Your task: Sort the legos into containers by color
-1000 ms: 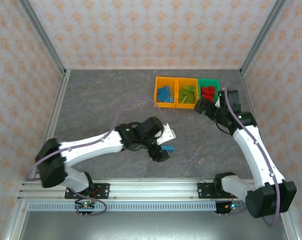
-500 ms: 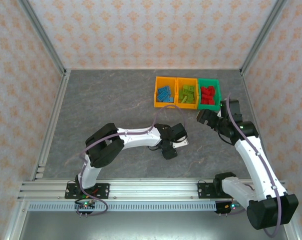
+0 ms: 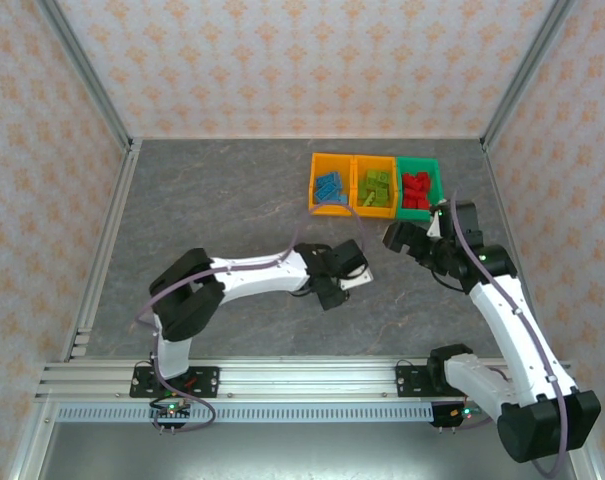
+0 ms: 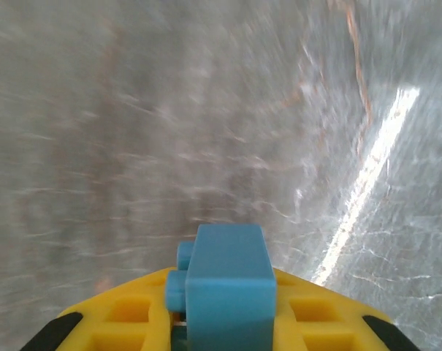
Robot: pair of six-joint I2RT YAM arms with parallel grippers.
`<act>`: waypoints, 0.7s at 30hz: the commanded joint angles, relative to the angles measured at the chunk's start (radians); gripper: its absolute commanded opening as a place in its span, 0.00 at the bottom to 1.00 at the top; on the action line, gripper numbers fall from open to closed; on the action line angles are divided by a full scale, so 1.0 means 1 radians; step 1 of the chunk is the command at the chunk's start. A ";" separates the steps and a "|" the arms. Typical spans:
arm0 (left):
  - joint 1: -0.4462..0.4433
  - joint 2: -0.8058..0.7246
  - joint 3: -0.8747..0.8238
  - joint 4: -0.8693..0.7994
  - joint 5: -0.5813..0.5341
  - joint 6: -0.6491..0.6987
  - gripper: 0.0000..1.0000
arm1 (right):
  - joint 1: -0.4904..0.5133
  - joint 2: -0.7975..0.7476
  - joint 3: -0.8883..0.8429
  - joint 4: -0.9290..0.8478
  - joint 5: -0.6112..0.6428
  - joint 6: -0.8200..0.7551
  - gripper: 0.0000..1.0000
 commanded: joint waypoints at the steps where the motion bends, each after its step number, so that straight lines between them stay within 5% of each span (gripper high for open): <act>1: 0.106 -0.040 0.114 0.038 -0.018 -0.047 0.03 | 0.037 -0.049 -0.021 0.007 -0.135 0.035 0.99; 8: 0.317 0.223 0.548 0.013 -0.004 -0.149 0.04 | 0.078 -0.101 -0.050 0.115 -0.147 0.138 1.00; 16: 0.421 0.606 1.183 -0.105 -0.037 -0.183 0.04 | 0.078 -0.102 -0.051 0.102 -0.096 0.140 1.00; 19: 0.432 0.668 1.284 -0.087 0.007 -0.188 0.14 | 0.079 -0.100 -0.061 0.101 -0.080 0.144 1.00; 21: 0.433 0.668 1.283 -0.066 0.040 -0.192 0.33 | 0.078 -0.101 -0.067 0.100 -0.070 0.146 1.00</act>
